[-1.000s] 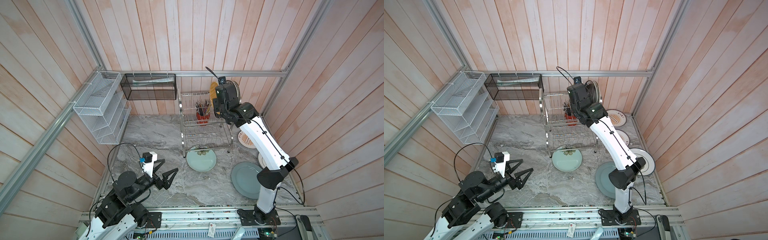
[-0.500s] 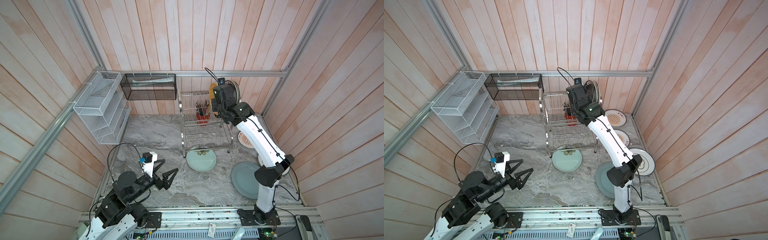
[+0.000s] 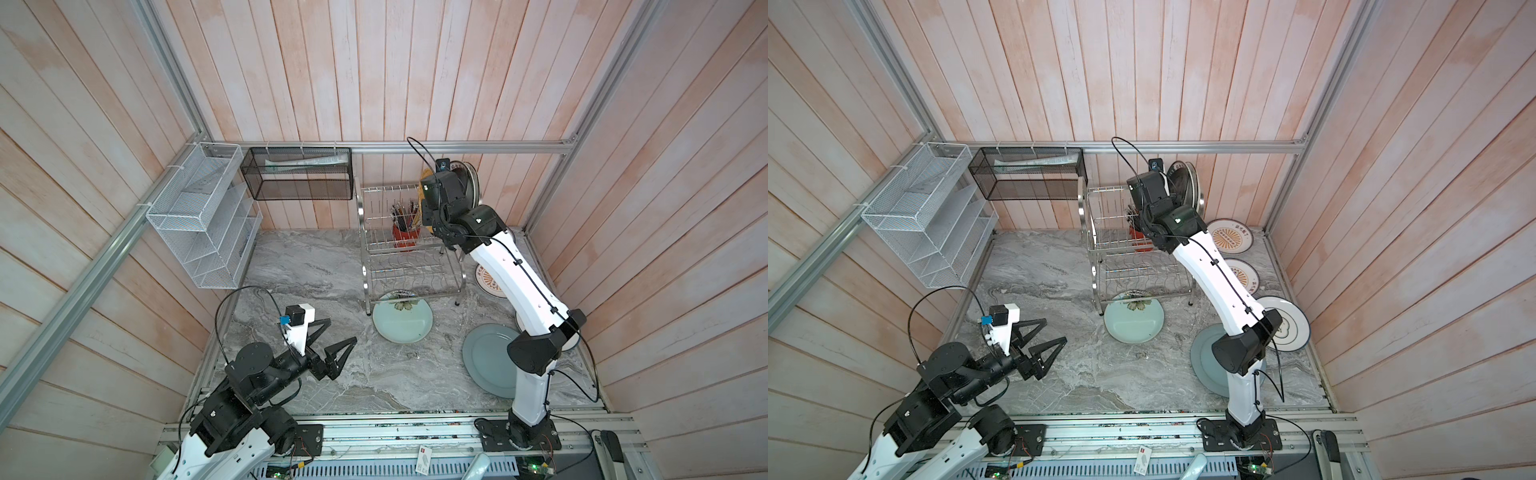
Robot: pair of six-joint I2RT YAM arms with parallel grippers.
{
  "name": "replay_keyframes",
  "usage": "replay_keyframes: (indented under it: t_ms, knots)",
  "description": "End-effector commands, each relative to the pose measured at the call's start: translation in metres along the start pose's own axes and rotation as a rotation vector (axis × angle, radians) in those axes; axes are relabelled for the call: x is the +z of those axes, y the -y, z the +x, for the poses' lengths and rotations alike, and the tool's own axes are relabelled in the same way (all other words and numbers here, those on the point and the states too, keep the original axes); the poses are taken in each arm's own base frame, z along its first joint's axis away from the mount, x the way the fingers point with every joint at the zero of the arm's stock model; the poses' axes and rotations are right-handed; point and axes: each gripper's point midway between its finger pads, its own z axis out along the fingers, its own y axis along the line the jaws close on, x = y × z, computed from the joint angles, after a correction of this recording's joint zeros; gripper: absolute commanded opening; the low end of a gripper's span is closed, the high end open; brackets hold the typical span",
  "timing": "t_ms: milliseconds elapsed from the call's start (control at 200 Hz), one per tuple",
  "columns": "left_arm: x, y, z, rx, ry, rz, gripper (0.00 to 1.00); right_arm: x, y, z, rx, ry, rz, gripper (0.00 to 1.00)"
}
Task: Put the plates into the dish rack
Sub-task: 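Lower the bamboo tray into the upper slots beside the dark plates with the right gripper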
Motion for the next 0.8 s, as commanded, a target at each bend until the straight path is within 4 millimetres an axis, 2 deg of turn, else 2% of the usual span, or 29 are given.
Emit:
replay_keyframes:
  t_ms: [0,660,795]
  knots:
    - [-0.002,0.004,-0.004,0.012,0.025,0.025,1.00,-0.008,-0.004,0.005,0.003,-0.016,-0.006,0.00]
    - [-0.002,0.004,-0.004,0.011,0.026,0.025,1.00,-0.017,-0.001,0.020,0.017,-0.056,-0.008,0.00]
    - [-0.002,0.004,-0.003,0.011,0.024,0.025,1.00,-0.017,0.003,0.021,0.018,-0.054,-0.004,0.03]
